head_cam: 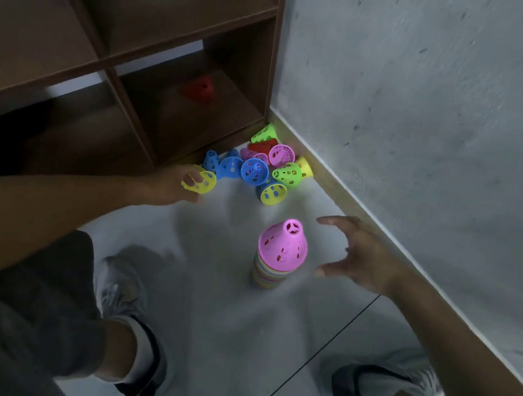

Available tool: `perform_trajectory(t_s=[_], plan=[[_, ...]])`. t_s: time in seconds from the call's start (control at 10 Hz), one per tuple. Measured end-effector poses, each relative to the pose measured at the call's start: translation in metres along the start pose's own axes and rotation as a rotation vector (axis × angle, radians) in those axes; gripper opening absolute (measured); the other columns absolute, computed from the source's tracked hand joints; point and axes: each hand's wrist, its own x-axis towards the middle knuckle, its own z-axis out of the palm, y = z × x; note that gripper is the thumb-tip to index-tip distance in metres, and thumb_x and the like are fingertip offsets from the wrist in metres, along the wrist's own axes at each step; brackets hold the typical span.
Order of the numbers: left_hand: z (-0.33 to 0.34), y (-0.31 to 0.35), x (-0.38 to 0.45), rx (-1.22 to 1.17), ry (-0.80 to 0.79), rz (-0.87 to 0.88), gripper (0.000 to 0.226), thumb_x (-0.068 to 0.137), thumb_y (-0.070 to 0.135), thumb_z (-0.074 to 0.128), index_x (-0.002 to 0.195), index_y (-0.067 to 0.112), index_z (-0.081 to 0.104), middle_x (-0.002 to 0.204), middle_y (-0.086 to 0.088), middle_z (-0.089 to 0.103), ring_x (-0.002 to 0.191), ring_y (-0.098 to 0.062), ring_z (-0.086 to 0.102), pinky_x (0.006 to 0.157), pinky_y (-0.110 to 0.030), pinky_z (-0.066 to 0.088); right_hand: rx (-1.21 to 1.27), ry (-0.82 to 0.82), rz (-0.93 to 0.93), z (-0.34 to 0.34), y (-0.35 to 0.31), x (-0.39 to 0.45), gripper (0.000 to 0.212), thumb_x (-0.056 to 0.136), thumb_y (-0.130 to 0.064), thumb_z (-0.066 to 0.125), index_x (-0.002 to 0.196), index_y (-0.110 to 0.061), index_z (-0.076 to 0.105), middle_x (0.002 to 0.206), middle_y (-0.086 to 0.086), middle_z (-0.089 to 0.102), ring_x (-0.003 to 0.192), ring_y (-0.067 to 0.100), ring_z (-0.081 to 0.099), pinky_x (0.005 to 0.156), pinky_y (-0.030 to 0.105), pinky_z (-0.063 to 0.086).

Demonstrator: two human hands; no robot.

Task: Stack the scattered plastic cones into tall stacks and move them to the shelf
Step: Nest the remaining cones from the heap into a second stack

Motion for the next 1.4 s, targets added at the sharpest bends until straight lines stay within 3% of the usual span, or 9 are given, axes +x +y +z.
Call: perform_trajectory(t_s=[0.3,0.4,0.5,0.6,0.8,0.9,1.1,1.3,1.4], plan=[[0.012,-0.034,0.025,0.132,-0.026,-0.012,0.058,0.084,0.008,0.076,0.134,0.031,0.056,0.12,0.006,0.065,0.119,-0.021,0.061,0.075,-0.004,0.033,-0.058,0.046,0.3,0.015,0.083,0.02,0.082,0.073,-0.039,0.086,0.143,-0.027,0.044,0.141,0.006,0.048,0.123,0.022,0.049,0.108,0.039,0.041],[0.02,-0.056,0.039,0.324,0.047,0.053,0.063,0.071,0.022,0.089,0.118,0.051,0.058,0.077,0.06,0.048,0.076,0.036,0.045,0.074,-0.011,0.028,-0.095,0.089,0.38,0.014,0.099,0.022,0.081,0.074,-0.037,0.086,0.143,-0.025,0.045,0.141,0.008,0.048,0.127,0.031,0.049,0.11,0.048,0.041],[0.038,-0.063,0.054,-0.012,0.02,0.0,0.095,0.057,0.06,0.087,0.131,0.012,0.05,0.111,0.018,0.073,0.101,0.004,0.067,0.079,-0.015,0.048,-0.088,0.126,0.384,0.017,0.109,0.027,0.08,0.073,-0.034,0.087,0.141,-0.021,0.048,0.138,0.01,0.048,0.121,0.03,0.051,0.105,0.051,0.045],[0.047,-0.064,0.066,-0.08,0.075,-0.145,0.078,0.089,0.008,0.071,0.153,0.004,0.028,0.147,-0.012,0.045,0.137,-0.029,0.044,0.104,-0.027,0.036,-0.053,0.134,0.346,0.024,0.119,0.033,0.083,0.071,-0.032,0.087,0.142,-0.018,0.046,0.137,0.006,0.054,0.122,0.028,0.055,0.107,0.05,0.045],[0.051,-0.068,0.081,0.017,0.117,-0.226,0.08,0.09,0.029,0.075,0.156,0.017,0.031,0.152,-0.014,0.044,0.14,-0.034,0.042,0.115,-0.039,0.03,0.047,0.227,0.328,0.039,0.123,0.046,0.081,0.077,-0.018,0.084,0.145,-0.016,0.042,0.137,0.006,0.056,0.125,0.028,0.055,0.11,0.05,0.042],[0.059,-0.067,0.091,-0.035,0.142,-0.229,0.067,0.091,0.02,0.075,0.149,0.01,0.043,0.137,-0.02,0.055,0.13,-0.033,0.051,0.099,-0.021,0.041,0.045,0.233,0.288,0.041,0.125,0.055,0.08,0.077,-0.016,0.084,0.145,-0.021,0.042,0.136,0.002,0.057,0.124,0.023,0.056,0.109,0.048,0.044],[0.063,-0.058,0.108,-0.022,0.206,-0.39,0.054,0.077,0.078,0.055,0.117,0.041,0.058,0.124,-0.018,0.052,0.119,-0.038,0.051,0.104,-0.042,0.043,0.056,0.219,0.322,0.054,0.124,0.068,0.081,0.08,-0.016,0.082,0.149,-0.017,0.038,0.137,0.007,0.052,0.121,0.025,0.055,0.107,0.042,0.045],[0.069,-0.065,0.111,-0.018,0.211,-0.437,0.042,0.068,0.055,0.08,0.091,0.031,0.055,0.12,-0.015,0.06,0.117,-0.035,0.051,0.105,-0.048,0.04,0.024,0.23,0.268,0.067,0.127,0.081,0.075,0.08,-0.011,0.081,0.145,-0.018,0.044,0.122,0.01,0.062,0.11,0.026,0.062,0.094,0.036,0.051],[0.079,-0.073,0.107,0.047,0.184,-0.456,0.065,0.061,0.057,0.084,0.109,0.026,0.052,0.125,-0.016,0.057,0.117,-0.037,0.052,0.106,-0.049,0.039,0.011,0.215,0.286,0.071,0.128,0.082,0.075,0.082,-0.015,0.08,0.147,-0.02,0.044,0.119,0.007,0.066,0.107,0.026,0.062,0.09,0.039,0.054]])
